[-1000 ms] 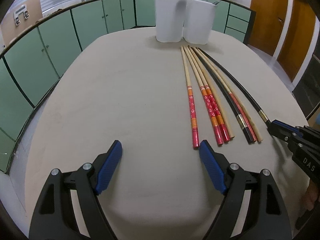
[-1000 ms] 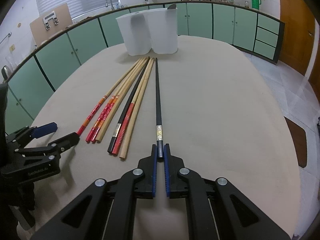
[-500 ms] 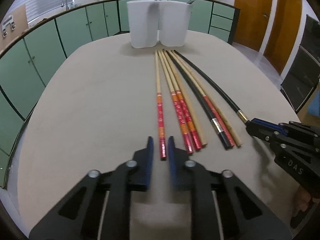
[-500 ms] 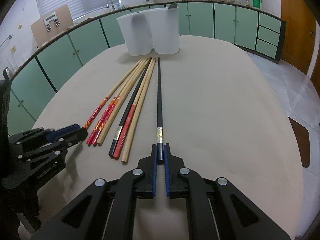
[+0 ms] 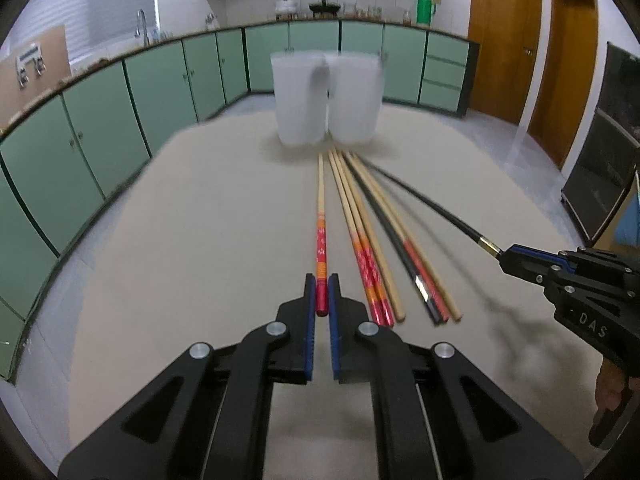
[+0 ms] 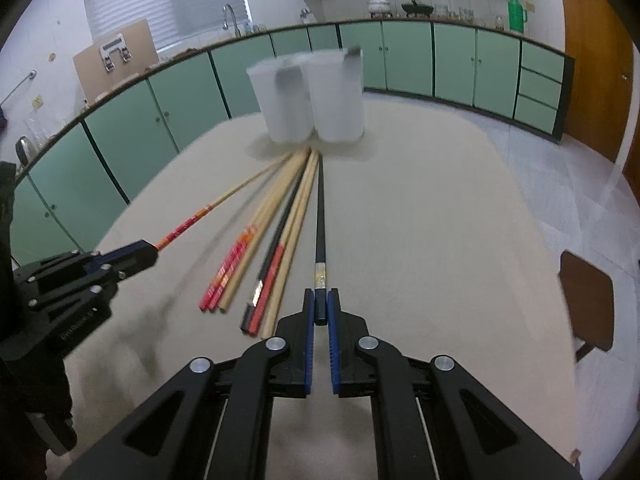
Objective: Organize utensils
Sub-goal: 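Carry the black chopstick into the holder with the right tool while the left tool inserts the red one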
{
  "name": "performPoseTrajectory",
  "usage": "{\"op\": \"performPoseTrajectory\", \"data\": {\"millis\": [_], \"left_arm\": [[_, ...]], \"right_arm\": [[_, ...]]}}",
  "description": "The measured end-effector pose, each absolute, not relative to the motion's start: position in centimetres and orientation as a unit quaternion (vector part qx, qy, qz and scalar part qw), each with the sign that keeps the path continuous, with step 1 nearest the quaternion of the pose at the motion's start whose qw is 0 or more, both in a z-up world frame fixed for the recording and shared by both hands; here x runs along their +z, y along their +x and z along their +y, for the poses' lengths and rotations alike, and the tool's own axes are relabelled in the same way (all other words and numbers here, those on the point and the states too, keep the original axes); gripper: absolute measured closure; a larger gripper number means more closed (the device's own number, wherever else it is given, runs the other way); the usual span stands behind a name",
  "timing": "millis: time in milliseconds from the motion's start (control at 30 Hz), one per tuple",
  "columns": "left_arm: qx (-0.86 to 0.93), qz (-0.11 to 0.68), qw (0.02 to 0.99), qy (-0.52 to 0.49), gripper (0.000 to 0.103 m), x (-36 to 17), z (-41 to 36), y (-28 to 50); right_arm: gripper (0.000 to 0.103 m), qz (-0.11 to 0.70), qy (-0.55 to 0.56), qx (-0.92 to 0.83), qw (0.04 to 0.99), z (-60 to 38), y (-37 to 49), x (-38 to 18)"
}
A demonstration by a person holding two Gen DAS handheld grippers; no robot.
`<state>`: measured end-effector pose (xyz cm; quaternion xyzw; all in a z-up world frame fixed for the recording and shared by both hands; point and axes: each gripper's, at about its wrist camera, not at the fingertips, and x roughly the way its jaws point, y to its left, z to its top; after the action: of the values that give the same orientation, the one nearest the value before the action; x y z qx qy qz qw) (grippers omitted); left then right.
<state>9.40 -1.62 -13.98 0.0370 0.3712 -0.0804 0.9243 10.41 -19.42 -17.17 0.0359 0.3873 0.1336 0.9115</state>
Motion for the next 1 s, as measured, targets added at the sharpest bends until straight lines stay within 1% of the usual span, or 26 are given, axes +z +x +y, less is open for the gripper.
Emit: {"op": "performPoseTrajectory", "data": {"millis": [400,600,833,1000], "left_arm": [[-0.097,0.271,0.957,0.035,0.098,-4.8,-1.3,9.5],[-0.113,0.243,0.963,0.029,0.098,-1.7,-1.4,11.0],[-0.135,0.228,0.964,0.010,0.098,0.7,-1.0,12.5],[-0.138,0.200,0.970,0.004,0.098,3.3,-0.7,13.2]], "right_arm": [[0.097,0.305,0.038,0.155,0.939,-21.1,11.0,-8.0],[0.097,0.279,0.045,0.176,0.943,-21.5,12.5,-4.2],[0.097,0.274,0.037,0.192,0.942,-21.6,15.2,-0.7],[0.097,0.253,0.034,0.199,0.946,-21.9,16.5,2.2]]}}
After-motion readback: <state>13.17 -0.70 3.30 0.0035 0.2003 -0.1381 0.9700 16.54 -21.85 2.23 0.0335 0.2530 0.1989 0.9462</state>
